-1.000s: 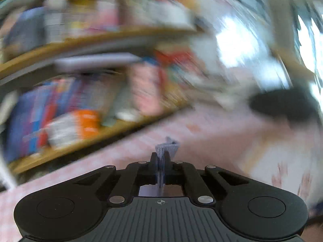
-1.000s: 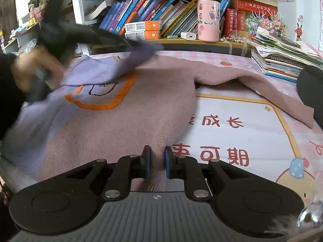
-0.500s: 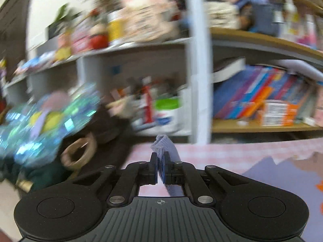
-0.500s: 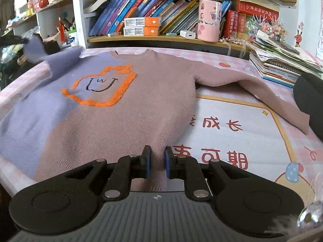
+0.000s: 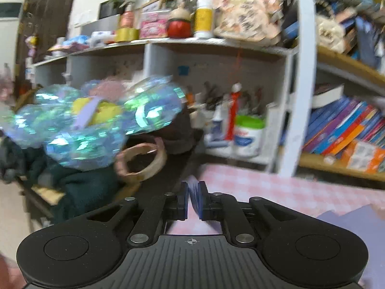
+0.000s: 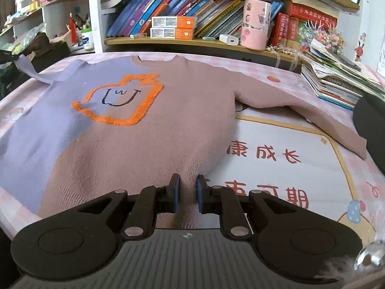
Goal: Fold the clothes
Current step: 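Lay the sweater flat, pulling the hem with both grippers to straighten it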
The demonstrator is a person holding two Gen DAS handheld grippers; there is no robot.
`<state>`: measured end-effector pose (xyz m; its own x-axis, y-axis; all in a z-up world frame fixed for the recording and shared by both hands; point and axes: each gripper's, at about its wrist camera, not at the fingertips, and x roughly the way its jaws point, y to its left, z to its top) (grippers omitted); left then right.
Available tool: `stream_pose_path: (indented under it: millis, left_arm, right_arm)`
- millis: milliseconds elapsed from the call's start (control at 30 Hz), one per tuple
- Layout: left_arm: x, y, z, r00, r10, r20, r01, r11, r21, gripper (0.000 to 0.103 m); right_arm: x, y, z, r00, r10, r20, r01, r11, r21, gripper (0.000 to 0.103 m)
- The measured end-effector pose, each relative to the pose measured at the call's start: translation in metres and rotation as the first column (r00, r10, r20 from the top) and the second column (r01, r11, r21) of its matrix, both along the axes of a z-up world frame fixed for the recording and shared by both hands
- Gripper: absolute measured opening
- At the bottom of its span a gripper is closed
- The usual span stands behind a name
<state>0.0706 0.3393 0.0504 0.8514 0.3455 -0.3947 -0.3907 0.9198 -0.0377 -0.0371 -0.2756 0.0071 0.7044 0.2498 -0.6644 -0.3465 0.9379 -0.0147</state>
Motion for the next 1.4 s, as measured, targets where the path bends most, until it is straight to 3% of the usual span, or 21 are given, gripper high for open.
stream_pose_path:
  millis: [100,167,200,233,300,367,467,633,767,867,900,933,1033,1067,1233,1300,1400]
  left_arm:
    - [-0.019,-0.003,0.002,0.998,0.055,-0.041,-0.055,0.998,0.01,0.019]
    - [-0.041,-0.021,0.001,0.999,-0.028,-0.017,0.028,0.999,-0.034,0.029]
    - [-0.051,-0.03,0.001,0.997,-0.074,-0.004,0.074,0.995,-0.062,0.04]
    - [-0.059,-0.042,-0.004,0.991,-0.137,0.01,0.137,0.984,-0.117,0.05]
    - [-0.071,-0.073,-0.015,0.962,-0.274,0.025,0.272,0.933,-0.235,0.059]
    - [-0.076,-0.106,-0.025,0.929,-0.371,0.017,0.359,0.886,-0.293,0.061]
    - [-0.078,-0.14,-0.033,0.904,-0.427,-0.013,0.403,0.862,-0.306,0.063]
    - [-0.078,-0.173,-0.045,0.878,-0.463,-0.121,0.421,0.868,-0.265,0.062]
    - [-0.088,-0.181,-0.049,0.866,-0.473,-0.159,0.425,0.867,-0.261,0.062]
    - [-0.094,-0.19,-0.049,0.844,-0.511,-0.163,0.461,0.847,-0.265,0.057]
    - [-0.094,-0.193,-0.049,0.831,-0.533,-0.162,0.481,0.833,-0.271,0.049]
    - [-0.094,-0.197,-0.049,0.816,-0.554,-0.162,0.501,0.819,-0.28,0.034]
    - [-0.09,-0.205,-0.052,0.766,-0.623,-0.158,0.562,0.768,-0.307,0.006]
    - [-0.088,-0.204,-0.053,0.757,-0.637,-0.146,0.574,0.755,-0.318,0.005]
    - [-0.066,-0.181,-0.059,0.796,-0.6,-0.086,0.521,0.75,-0.407,0.004]
    - [-0.062,-0.187,-0.057,0.788,-0.607,-0.104,0.529,0.754,-0.389,0.004]
    - [-0.067,-0.188,-0.055,0.78,-0.613,-0.122,0.539,0.759,-0.367,0.004]
  right_arm:
    - [0.0,0.0,0.0,1.0,0.0,0.0,0.0,1.0,0.004,0.013]
    - [0.0,-0.002,-0.001,1.0,-0.001,0.001,0.001,1.0,0.012,0.014]
    - [0.0,-0.003,-0.001,1.0,-0.003,0.001,0.003,1.0,0.019,0.014]
    - [0.0,-0.004,-0.001,1.0,-0.004,0.002,0.004,1.0,0.025,0.016]
    - [0.001,-0.006,-0.002,1.0,-0.008,0.003,0.008,0.999,0.038,0.017]
    - [0.001,-0.009,0.0,1.0,-0.025,0.01,0.024,0.999,0.041,0.022]
    - [0.004,-0.015,0.005,0.997,-0.069,0.042,0.066,0.996,0.065,0.028]
    - [0.022,-0.035,0.002,0.982,-0.184,0.037,0.175,0.969,0.177,0.03]
    - [0.026,-0.035,-0.002,0.985,-0.174,0.014,0.168,0.97,0.177,0.031]
    - [0.027,-0.031,-0.005,0.989,-0.149,0.0,0.146,0.975,0.166,0.03]
    - [0.028,-0.03,-0.005,0.99,-0.142,-0.001,0.14,0.976,0.164,0.03]
    - [0.029,-0.029,-0.006,0.991,-0.136,-0.001,0.135,0.978,0.161,0.028]
    - [0.033,-0.026,-0.006,0.993,-0.119,-0.001,0.118,0.981,0.154,0.012]
    - [0.038,-0.025,-0.007,0.992,-0.123,0.007,0.121,0.981,0.149,0.01]
    - [0.082,-0.025,-0.009,0.987,-0.157,0.016,0.152,0.975,0.163,0.009]
    - [0.094,-0.023,-0.007,0.987,-0.159,0.0,0.157,0.975,0.157,0.009]
    - [0.078,-0.025,-0.006,0.992,-0.126,-0.004,0.125,0.982,0.139,0.009]
